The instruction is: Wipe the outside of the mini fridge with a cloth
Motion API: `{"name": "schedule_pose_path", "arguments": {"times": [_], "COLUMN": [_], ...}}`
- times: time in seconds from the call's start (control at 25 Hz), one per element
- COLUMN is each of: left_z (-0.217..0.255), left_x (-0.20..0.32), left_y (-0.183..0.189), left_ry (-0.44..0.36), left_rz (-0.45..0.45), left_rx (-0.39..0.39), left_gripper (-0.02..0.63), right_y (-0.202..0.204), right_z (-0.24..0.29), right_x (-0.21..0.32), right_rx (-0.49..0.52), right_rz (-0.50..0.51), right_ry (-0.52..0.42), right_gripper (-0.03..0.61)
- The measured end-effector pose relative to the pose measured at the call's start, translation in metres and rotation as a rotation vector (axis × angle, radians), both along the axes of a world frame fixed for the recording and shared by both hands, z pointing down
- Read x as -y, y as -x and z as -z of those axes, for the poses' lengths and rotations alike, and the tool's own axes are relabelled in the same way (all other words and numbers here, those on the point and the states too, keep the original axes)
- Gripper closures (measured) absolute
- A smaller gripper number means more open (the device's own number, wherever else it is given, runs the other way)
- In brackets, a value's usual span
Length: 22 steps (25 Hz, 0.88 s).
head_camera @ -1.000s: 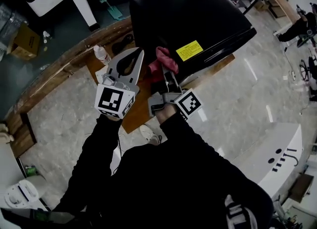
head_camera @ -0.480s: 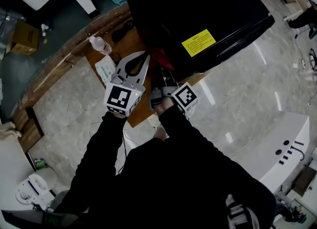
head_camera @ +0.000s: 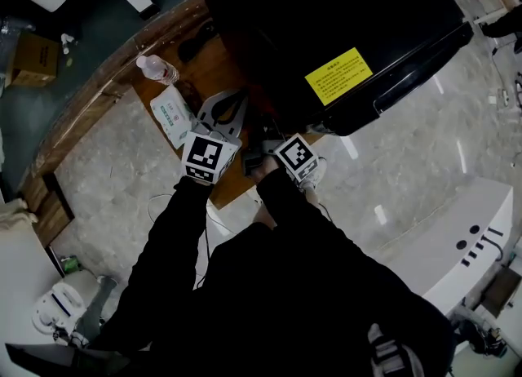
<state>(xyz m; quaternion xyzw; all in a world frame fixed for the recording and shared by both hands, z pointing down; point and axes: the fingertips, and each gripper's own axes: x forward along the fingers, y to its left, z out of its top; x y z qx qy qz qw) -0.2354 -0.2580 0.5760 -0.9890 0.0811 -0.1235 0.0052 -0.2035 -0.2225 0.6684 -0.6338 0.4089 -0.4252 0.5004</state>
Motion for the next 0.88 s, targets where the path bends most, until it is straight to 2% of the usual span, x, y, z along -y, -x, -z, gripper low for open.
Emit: {"name": "schedule_pose_path", "arguments": {"times": [0.24, 0.52, 0.64, 0.72, 0.88], "left_z": [-0.042, -0.087, -0.099, -0.086, -0.033], "left_x": [0.007, 0.006, 0.009, 0.016, 0.035], "left_y": [-0.001, 0.007, 0.015, 0.022, 0.041], "left_ry": [0.032, 0.081, 0.103, 0.103, 0.071], "left_rz": [-0.006, -0.005, 0.016, 0.046, 0.095], "left_rx": [0.036, 0.099, 0.104, 0.068, -0.024], "left_gripper": [0.607, 0.607, 0.607, 0.607, 0.607], "right_y": [-0.002, -0.001, 0.0, 0.008, 0.037], "right_z": [-0.068, -0.119, -0.129, -0.12, -0.055], "right_x": [-0.005, -0.01, -0.01, 0.0, 0.04], "right_rx": [0.039, 0.065, -0.006, -0.085, -0.187], "right_rz": [-0.03, -0.064, -0.05, 0.004, 0.117], "right_ry": [0.115, 0.205, 0.249, 0.258, 0.132], "right_gripper": [0.499, 0.499, 0.499, 0.5, 0.5]}}
